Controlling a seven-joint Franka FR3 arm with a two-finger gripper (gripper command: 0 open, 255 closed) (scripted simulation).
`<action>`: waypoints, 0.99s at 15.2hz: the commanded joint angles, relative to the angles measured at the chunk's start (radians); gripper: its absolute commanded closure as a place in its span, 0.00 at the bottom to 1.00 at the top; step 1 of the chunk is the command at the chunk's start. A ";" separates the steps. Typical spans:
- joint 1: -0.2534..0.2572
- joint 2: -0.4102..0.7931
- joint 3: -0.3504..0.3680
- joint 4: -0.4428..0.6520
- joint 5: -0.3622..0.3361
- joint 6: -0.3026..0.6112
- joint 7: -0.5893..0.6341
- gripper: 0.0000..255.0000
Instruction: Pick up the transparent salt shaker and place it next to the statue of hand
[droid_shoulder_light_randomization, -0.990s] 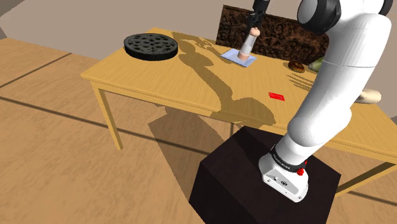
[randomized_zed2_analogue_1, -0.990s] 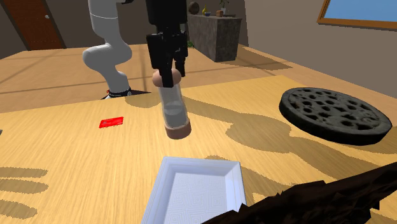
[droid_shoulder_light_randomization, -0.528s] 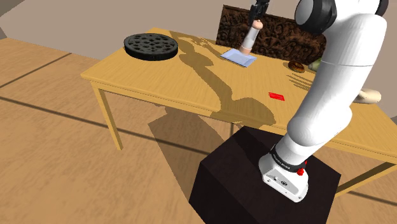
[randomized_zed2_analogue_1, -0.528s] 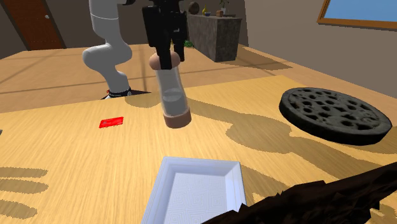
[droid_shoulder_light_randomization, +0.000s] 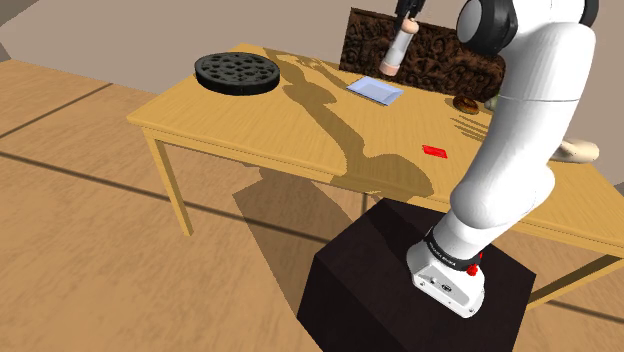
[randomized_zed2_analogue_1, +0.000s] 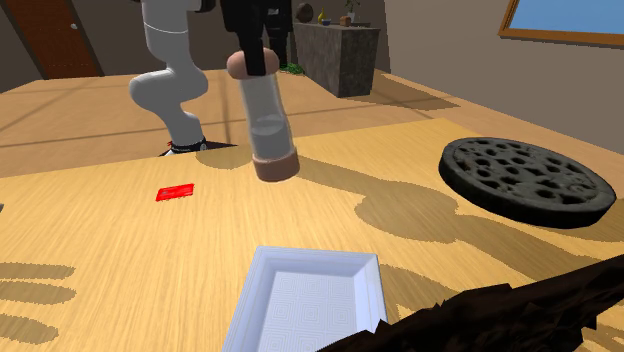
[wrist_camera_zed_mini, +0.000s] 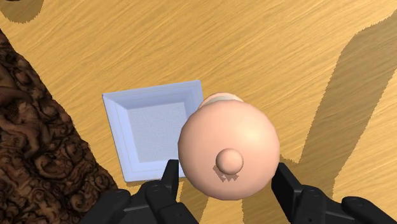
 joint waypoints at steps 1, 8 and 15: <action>-0.013 0.024 0.001 0.065 0.011 -0.042 -0.001 1.00; -0.052 0.054 -0.003 0.200 0.031 -0.147 -0.017 1.00; 0.001 -0.250 -0.041 -0.198 -0.099 -0.031 -0.077 1.00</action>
